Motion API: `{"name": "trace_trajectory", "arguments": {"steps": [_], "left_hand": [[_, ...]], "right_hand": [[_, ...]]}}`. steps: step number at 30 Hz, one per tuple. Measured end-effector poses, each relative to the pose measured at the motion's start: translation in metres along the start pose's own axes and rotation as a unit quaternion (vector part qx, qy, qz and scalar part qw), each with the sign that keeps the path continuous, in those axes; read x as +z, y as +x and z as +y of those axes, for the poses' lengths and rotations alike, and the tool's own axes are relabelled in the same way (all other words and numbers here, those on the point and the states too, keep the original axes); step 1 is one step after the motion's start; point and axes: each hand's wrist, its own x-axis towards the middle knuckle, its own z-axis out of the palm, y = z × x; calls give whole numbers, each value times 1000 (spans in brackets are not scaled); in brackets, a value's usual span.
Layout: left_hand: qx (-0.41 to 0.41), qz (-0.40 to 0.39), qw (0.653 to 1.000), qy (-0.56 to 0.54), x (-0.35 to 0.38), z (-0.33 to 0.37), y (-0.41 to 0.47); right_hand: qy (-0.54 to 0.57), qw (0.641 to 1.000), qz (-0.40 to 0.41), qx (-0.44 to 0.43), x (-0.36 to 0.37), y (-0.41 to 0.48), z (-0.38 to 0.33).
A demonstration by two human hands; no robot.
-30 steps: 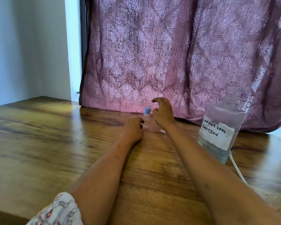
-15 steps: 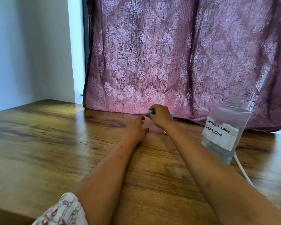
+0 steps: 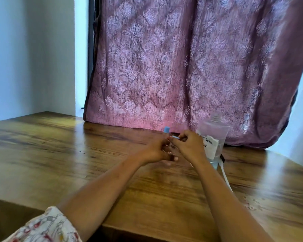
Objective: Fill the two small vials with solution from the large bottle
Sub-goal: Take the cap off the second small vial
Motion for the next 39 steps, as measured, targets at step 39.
{"name": "trace_trajectory", "arguments": {"steps": [39], "left_hand": [[-50, 10, 996, -70, 13, -30, -10]], "right_hand": [[133, 978, -161, -6, -14, -10, 8]]}}
